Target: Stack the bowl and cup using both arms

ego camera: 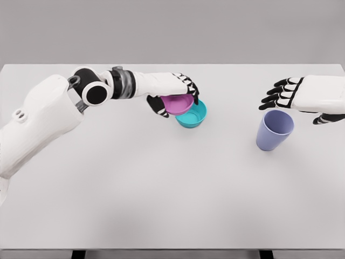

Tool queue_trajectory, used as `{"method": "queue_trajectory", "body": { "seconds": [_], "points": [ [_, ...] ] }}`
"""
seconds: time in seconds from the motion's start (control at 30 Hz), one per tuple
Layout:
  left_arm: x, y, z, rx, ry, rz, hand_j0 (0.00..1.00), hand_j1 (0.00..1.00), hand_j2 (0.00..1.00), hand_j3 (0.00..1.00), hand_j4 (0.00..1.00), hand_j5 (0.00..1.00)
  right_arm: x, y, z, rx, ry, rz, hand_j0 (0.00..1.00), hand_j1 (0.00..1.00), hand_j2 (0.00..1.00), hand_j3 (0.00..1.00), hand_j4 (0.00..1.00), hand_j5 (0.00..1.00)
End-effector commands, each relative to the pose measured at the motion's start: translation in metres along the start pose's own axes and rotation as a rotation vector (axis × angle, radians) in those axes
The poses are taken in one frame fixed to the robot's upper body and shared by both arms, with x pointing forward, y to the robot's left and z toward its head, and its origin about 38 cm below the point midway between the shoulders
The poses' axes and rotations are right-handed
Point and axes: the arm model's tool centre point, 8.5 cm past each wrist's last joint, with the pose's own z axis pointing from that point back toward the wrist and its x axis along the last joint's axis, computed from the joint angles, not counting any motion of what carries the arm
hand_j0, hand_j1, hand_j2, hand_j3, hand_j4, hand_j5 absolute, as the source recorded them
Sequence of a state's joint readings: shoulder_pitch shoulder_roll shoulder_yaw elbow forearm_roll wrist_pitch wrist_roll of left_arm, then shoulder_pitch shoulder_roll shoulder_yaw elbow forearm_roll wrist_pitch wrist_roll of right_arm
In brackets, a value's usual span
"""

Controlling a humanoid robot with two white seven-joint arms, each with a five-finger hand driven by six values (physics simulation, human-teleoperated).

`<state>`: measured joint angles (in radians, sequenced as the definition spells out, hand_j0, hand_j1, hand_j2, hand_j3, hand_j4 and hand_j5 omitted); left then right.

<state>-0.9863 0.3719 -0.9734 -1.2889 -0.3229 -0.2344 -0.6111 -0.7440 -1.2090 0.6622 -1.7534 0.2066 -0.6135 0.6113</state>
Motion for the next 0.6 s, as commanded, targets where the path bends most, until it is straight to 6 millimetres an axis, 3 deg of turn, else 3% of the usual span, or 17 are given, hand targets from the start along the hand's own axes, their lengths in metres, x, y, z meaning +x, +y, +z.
{"method": "queue_trajectory", "body": {
  "seconds": [0.0, 0.57],
  "points": [
    [0.001, -0.001, -0.01, -0.006, 0.001, 0.005, 0.64, 0.64, 0.64, 0.64, 0.64, 0.64, 0.0, 0.0, 0.001, -0.003, 0.002, -0.004, 1.0, 1.0, 1.0, 1.0, 1.0, 1.0],
    [0.009, 0.0, -0.031, -0.014, -0.01, 0.009, 0.64, 0.64, 0.64, 0.64, 0.64, 0.64, 0.0, 0.001, -0.001, -0.002, -0.002, -0.007, 1.0, 1.0, 1.0, 1.0, 1.0, 1.0]
  ]
}}
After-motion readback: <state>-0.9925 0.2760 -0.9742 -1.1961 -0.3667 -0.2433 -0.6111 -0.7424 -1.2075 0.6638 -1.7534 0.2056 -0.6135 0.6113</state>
